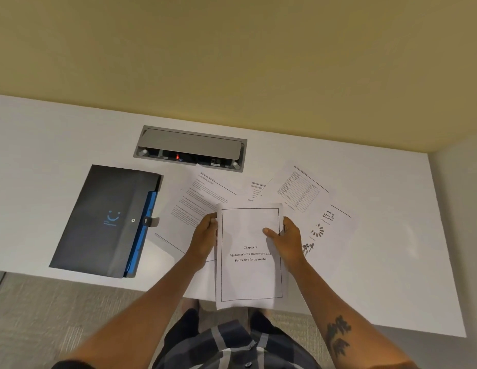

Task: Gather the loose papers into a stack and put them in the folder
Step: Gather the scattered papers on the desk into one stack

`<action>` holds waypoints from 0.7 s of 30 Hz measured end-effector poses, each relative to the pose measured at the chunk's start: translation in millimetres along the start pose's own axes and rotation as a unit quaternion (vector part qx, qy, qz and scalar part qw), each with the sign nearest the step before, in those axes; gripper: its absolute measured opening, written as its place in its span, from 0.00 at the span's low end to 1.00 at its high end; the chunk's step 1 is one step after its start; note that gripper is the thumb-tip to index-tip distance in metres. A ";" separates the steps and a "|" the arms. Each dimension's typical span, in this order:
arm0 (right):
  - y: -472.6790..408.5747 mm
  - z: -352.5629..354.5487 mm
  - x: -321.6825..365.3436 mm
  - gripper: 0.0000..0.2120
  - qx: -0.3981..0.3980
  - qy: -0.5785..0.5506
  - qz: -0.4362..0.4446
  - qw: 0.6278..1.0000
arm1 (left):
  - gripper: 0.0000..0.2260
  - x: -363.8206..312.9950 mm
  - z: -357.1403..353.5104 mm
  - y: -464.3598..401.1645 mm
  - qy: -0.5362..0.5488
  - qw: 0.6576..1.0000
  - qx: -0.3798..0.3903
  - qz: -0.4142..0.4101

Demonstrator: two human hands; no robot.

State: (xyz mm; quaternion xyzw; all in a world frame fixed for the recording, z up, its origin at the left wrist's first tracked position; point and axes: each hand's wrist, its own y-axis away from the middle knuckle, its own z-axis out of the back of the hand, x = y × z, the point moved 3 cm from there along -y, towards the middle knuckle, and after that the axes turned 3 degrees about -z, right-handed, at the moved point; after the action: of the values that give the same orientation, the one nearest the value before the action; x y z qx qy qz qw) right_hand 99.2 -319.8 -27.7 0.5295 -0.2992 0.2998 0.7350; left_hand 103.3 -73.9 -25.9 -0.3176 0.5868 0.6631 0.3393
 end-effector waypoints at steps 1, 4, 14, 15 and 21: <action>-0.5 -1.3 -2.2 0.08 -0.005 0.011 -0.006 1.000 | 0.11 -0.9 -1.0 0.6 0.011 1.000 -0.002 0.005; -2.2 -6.0 -6.9 0.14 -0.010 0.034 -0.009 0.999 | 0.08 2.9 -3.9 -1.0 -0.016 1.000 -0.003 0.006; 13.3 13.3 -26.5 0.20 -0.007 0.025 -0.014 1.000 | 0.07 2.5 -10.0 14.3 -0.084 0.996 0.030 -0.026; 17.7 17.9 -28.4 0.24 0.001 0.004 -0.017 1.000 | 0.11 -0.2 -9.2 20.2 -0.091 0.994 0.056 -0.038; 46.5 28.6 -34.9 0.32 0.076 -0.089 -0.019 0.993 | 0.18 -11.9 7.0 50.1 -0.063 0.982 0.163 -0.066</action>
State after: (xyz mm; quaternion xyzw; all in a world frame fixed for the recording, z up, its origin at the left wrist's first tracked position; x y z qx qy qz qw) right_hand 38.1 -339.5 -18.9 0.6142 -0.3295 0.2596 0.6685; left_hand 68.7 -72.0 12.8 -0.2536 0.6422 0.5530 0.4663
